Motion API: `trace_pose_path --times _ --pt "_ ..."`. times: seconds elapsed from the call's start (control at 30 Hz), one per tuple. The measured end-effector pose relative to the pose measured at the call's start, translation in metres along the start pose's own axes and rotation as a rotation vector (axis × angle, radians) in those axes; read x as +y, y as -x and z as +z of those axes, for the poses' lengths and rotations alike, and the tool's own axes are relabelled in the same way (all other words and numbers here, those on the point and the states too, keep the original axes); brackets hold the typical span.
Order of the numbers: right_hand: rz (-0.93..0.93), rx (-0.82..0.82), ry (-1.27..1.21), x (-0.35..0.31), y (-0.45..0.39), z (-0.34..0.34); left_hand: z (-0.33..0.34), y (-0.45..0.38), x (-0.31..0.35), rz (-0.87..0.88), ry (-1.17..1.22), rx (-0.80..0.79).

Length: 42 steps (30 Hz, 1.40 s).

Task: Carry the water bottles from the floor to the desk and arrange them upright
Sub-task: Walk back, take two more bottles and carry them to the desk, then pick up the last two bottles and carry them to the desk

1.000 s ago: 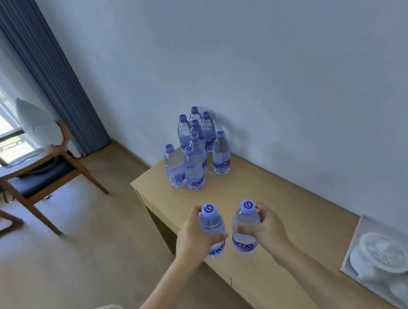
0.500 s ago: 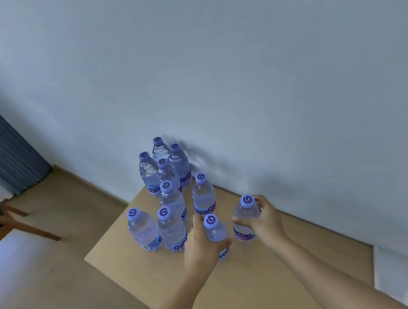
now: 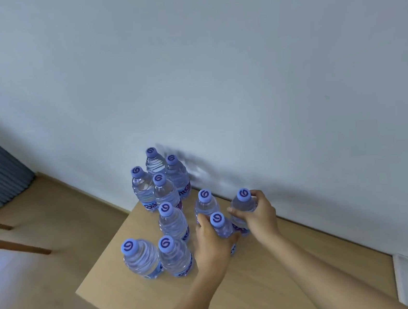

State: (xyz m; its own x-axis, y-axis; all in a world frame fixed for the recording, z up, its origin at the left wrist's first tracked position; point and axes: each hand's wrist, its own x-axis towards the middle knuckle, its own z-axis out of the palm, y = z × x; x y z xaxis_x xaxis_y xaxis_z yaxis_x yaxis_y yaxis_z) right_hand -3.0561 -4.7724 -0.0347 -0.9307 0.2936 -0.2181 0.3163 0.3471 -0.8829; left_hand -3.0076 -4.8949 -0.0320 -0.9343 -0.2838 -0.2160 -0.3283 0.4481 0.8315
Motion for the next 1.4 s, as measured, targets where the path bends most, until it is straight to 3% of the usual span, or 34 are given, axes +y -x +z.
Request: trace_pose_path --times 0.17,0.4,0.73,1.07,1.4 --pt "0.024 -0.005 0.011 0.002 0.003 -0.002 0.006 0.004 0.004 -0.007 -0.08 -0.002" --pt "0.063 -0.134 0.034 -0.001 0.014 -0.02 -0.004 0.015 0.001 -0.026 -0.104 -0.061" --pt "0.032 -0.117 0.077 0.024 0.094 -0.082 -0.005 0.101 -0.002 0.02 -0.227 -0.068" --pt "0.108 0.022 -0.023 0.072 0.221 -0.159 0.017 0.195 -0.007 0.337 -0.22 -0.319" --pt "0.281 0.354 -0.151 0.148 0.393 -0.236 0.037 0.328 -0.011 0.633 -0.348 -0.671"
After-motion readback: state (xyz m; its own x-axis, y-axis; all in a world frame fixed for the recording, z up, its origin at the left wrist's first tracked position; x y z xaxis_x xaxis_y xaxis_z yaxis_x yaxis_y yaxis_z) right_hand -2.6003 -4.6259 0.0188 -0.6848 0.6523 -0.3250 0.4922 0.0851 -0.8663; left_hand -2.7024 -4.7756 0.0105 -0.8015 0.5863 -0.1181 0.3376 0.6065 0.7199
